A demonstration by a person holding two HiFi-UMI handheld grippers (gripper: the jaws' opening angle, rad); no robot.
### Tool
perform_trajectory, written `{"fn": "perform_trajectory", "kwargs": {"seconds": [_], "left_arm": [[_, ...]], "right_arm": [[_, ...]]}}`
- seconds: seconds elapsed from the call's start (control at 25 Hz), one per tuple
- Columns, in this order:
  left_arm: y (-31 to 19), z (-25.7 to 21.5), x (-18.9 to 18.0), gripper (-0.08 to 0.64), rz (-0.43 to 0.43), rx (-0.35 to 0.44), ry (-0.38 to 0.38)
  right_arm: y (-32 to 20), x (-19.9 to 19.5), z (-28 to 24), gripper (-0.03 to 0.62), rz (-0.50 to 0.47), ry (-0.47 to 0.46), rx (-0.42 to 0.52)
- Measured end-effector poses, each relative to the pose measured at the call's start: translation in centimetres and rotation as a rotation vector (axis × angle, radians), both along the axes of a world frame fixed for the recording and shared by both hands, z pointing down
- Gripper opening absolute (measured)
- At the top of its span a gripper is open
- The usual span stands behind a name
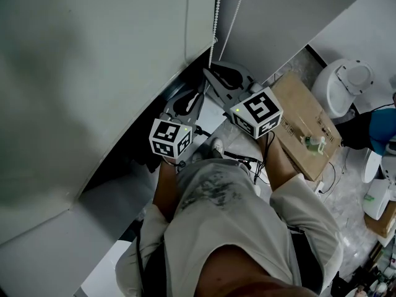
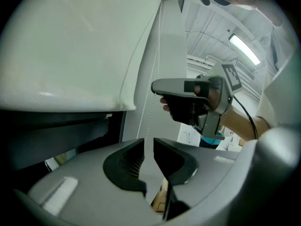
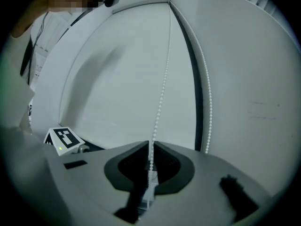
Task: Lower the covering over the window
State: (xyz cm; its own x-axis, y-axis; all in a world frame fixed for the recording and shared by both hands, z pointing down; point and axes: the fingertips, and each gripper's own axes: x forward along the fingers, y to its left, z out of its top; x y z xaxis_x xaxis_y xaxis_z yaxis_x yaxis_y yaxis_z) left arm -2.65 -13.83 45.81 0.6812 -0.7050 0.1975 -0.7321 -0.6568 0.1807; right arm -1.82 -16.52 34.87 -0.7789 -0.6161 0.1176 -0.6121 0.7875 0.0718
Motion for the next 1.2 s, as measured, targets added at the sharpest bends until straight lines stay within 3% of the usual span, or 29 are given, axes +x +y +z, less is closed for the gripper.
{"fn": "perform_trajectory", "kwargs": {"seconds": [0.16,0.48,0.64,0.88,1.2], "left_arm": [[0.2,-0.8,0.0,0.084,0.0,0.014,0.01],[1.0,-4.3,-1.0,0.051,-0.005,0.075,0.066],[1.7,-6.9,-1.4,0.005,0.012,0.128,0.089],[2.8,-10.5,-1.7,0.006,0.041,0.193,0.102],[4.0,-9.6,-1.3,0.006,0.081,0.187,0.115]], "right_arm": [[-0.2,1.3,0.5,0.099,0.049,0.034,0.008],[0.9,3.7,0.9,0.107,0.115,0.019,-0.003],[2.7,3.7,-0.2,0.022,0.096,-0.017,0.02],[4.7,3.4,-0.9,0.017,0.065,-0.034,0.008],[6.4,3.1,1.6,0.015,0.067,-0.06,-0.057]]}}
